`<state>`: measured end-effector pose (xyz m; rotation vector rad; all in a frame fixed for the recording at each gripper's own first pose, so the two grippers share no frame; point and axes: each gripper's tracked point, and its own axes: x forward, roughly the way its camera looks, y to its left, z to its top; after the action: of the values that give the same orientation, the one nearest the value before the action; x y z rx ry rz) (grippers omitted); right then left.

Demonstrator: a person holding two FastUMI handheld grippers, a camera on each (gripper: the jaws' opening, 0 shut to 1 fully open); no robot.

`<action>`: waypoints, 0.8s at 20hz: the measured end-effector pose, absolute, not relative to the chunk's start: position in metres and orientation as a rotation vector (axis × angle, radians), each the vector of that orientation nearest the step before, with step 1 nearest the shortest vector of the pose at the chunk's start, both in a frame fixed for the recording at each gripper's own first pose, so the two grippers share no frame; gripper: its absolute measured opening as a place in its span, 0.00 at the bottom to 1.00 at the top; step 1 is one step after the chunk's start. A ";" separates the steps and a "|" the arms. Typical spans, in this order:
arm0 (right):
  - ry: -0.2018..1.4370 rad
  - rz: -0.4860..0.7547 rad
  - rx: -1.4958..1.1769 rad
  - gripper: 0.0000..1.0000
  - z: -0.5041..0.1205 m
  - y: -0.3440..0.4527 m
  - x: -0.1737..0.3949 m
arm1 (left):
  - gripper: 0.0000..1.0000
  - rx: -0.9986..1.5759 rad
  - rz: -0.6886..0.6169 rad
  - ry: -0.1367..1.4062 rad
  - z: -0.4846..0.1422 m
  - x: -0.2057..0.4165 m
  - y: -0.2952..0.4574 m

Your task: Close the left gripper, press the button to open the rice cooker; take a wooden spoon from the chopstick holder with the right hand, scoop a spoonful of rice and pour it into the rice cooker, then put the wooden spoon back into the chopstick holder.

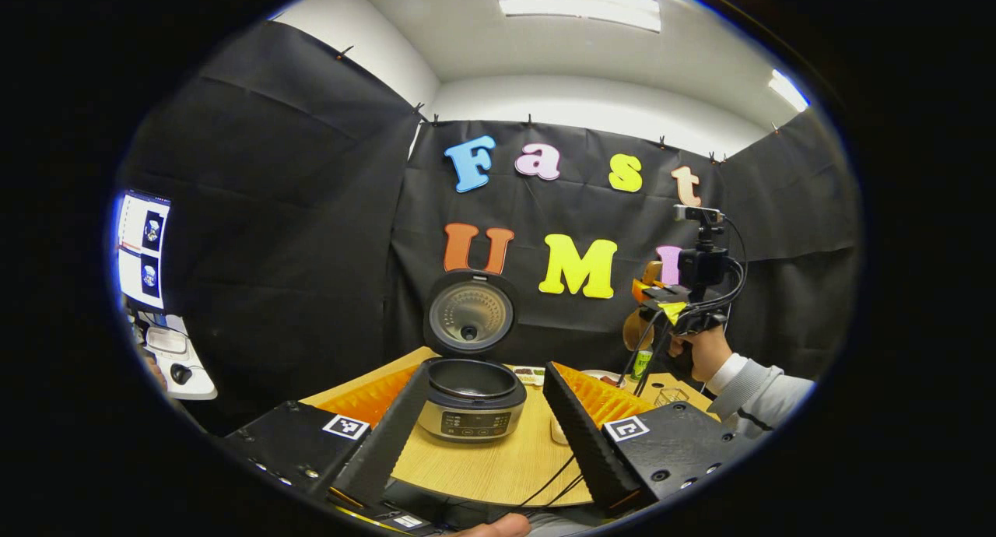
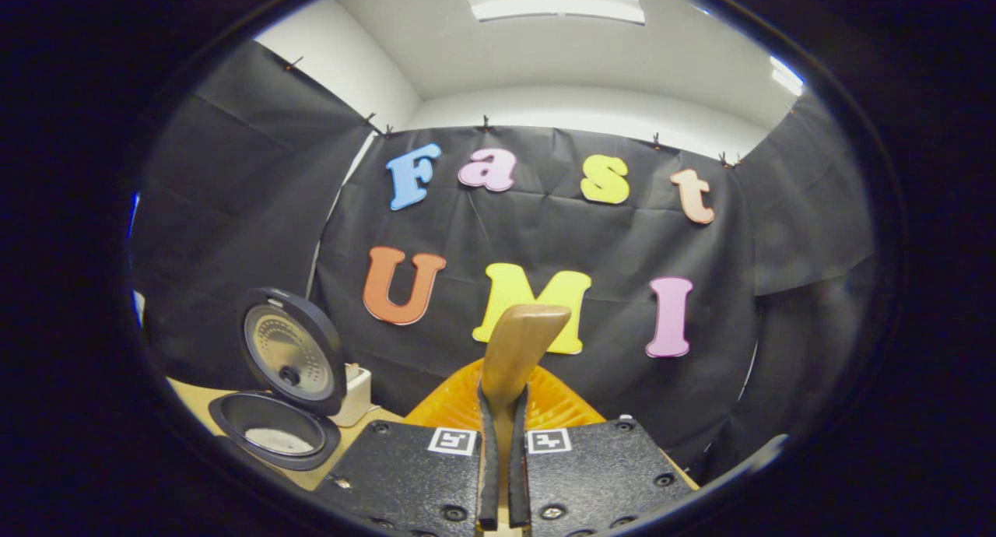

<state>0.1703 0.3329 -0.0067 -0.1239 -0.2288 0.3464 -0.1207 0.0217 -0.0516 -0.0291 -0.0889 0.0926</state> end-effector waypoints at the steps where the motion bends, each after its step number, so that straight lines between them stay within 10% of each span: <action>1: -0.220 0.332 -0.126 0.10 -0.008 0.320 0.174 | 0.94 -0.021 0.093 -0.091 -0.050 -0.119 0.017; 16: 0.028 0.228 -0.056 0.13 -0.075 0.166 0.242 | 0.94 0.019 0.078 -0.101 -0.033 -0.084 -0.021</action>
<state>0.2422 0.1663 -0.0750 -0.0558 0.0278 0.2276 -0.0844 -0.0210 -0.0326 0.0194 -0.1013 0.0777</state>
